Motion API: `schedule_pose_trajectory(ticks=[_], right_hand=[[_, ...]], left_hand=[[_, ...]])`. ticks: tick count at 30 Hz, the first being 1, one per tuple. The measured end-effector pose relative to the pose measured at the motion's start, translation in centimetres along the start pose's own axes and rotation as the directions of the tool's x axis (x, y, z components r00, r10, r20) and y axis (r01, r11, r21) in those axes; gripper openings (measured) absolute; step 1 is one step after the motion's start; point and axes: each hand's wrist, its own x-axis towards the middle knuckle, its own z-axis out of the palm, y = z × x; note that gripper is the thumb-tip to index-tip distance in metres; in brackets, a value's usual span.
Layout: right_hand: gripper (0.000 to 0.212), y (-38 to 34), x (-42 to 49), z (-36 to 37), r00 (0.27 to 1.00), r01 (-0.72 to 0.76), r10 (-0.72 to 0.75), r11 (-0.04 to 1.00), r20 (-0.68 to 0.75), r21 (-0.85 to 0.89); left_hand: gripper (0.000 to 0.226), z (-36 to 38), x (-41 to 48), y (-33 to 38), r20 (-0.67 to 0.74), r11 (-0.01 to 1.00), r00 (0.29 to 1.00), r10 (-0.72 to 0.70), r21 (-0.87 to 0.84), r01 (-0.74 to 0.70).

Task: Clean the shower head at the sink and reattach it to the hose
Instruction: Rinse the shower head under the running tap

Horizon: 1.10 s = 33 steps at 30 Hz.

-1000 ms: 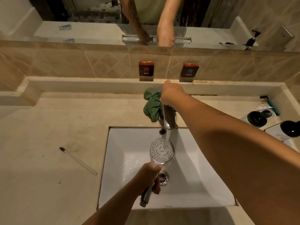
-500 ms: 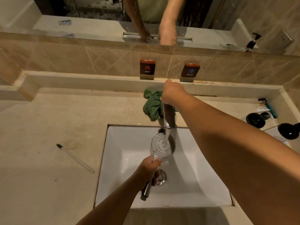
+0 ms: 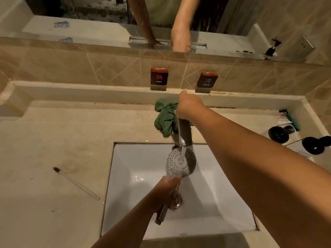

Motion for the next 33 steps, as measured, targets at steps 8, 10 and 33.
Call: schedule_pose_trajectory(ticks=[8, 10, 33], right_hand=[[0.051, 0.0, 0.0, 0.0, 1.000, -0.009, 0.009, 1.000, -0.007, 0.022], [0.050, 0.0, -0.1, 0.0, 1.000, -0.008, 0.008, 1.000, -0.013, 0.023], [0.049, 0.1, -0.6, 0.7, 0.995, -0.012, 0.020, 0.996, -0.093, 0.088]], left_hand=[[0.040, -0.4, 0.1, -0.7, -0.039, 0.998, 0.999, 0.012, 0.066, -0.009], [0.040, -0.6, 0.1, -1.0, -0.061, 0.996, 0.998, -0.013, 0.084, 0.018], [0.043, -0.5, -0.5, -1.4, -0.113, 0.989, 0.988, -0.103, 0.095, 0.114]])
